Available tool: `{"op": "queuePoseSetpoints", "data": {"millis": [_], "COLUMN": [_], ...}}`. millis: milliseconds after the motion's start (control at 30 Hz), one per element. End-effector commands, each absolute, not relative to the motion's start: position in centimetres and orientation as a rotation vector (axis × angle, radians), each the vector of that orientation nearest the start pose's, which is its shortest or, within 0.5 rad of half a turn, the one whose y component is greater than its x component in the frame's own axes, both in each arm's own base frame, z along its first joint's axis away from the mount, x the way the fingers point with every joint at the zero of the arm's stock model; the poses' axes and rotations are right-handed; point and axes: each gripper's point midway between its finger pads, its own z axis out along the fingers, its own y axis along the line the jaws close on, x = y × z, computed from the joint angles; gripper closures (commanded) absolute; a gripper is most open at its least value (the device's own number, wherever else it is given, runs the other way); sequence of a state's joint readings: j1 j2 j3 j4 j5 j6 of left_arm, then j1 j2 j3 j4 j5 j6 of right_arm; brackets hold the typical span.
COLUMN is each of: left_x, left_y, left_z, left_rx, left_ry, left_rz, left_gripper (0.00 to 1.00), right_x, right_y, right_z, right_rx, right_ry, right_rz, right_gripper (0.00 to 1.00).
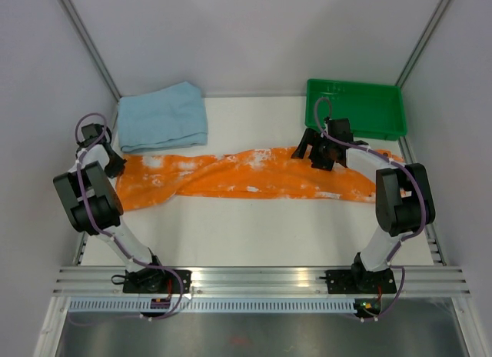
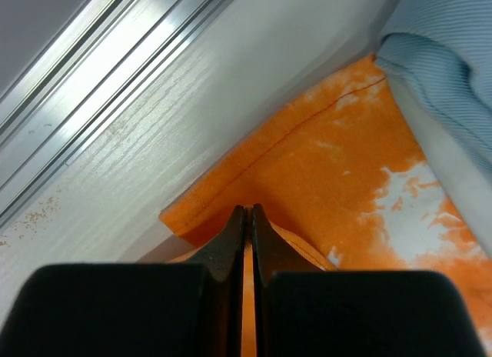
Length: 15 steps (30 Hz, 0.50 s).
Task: Fold and stack the trousers
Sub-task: Fold the trousers
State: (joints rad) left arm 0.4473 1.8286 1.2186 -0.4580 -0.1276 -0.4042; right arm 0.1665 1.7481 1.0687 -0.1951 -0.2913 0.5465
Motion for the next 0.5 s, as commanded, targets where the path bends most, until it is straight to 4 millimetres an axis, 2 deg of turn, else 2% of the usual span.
{"op": "queuePoseSetpoints", "data": {"millis": [0, 167, 300, 400, 467], "left_x": [39.7, 42.3, 44.5, 45.6, 46.0], "left_y": [18.7, 19.8, 20.6, 21.2, 21.4], "left_z": [9.5, 13.2, 15.1, 15.6, 14.9], "left_rx": [-0.996, -0.933, -0.882, -0.875, -0.894], "left_ry": [2.252, 2.137, 2.068, 2.014, 2.012], "left_rz": [0.13, 0.093, 0.068, 0.066, 0.057], "left_gripper": [0.98, 0.98, 0.98, 0.98, 0.98], "right_x": [41.2, 41.1, 41.1, 41.1, 41.1], "right_y": [14.1, 14.1, 14.1, 14.1, 14.2], "right_z": [7.2, 7.2, 7.2, 7.2, 7.2], "right_rx": [0.342, 0.337, 0.33, 0.327, 0.326], "right_ry": [2.452, 2.455, 2.455, 2.458, 2.459], "right_rz": [0.666, 0.664, 0.665, 0.663, 0.667], "right_gripper": [0.02, 0.02, 0.02, 0.02, 0.02]}}
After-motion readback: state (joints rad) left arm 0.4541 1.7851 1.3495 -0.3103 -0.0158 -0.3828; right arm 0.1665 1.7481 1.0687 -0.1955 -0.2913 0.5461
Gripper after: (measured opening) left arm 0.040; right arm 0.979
